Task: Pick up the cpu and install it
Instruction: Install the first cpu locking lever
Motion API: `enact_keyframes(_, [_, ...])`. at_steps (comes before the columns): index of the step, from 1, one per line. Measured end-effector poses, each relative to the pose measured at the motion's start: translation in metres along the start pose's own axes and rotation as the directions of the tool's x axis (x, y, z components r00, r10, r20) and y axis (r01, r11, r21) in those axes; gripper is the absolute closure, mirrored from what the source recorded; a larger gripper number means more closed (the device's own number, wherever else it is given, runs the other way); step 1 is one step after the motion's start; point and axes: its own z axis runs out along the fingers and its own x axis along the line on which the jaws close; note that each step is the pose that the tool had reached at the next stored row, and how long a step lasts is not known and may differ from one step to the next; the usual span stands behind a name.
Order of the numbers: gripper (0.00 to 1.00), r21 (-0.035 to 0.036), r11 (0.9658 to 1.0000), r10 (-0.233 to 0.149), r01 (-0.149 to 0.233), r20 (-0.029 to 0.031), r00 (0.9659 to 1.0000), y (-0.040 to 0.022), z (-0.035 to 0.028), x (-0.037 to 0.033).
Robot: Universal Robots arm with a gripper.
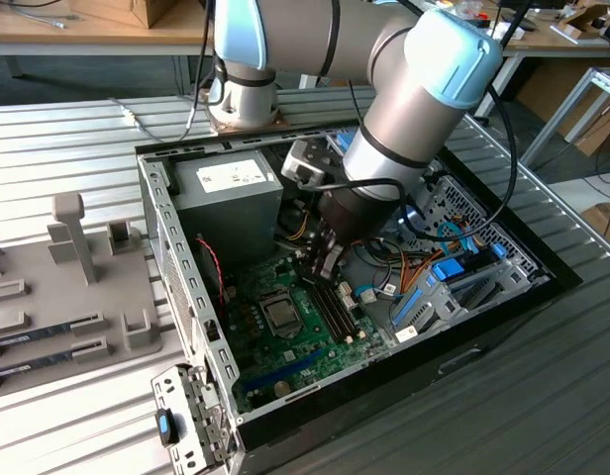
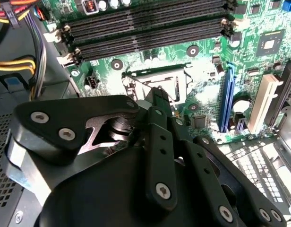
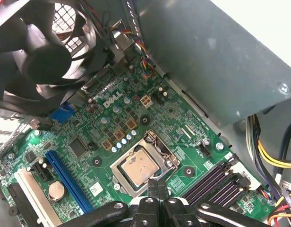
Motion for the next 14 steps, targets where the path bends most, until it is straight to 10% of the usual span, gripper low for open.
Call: enact_keyframes(14, [0.89, 0.0021, 1.0000, 0.002, -0.002, -0.0180, 0.9998, -0.0083, 0.0081, -0.0039])
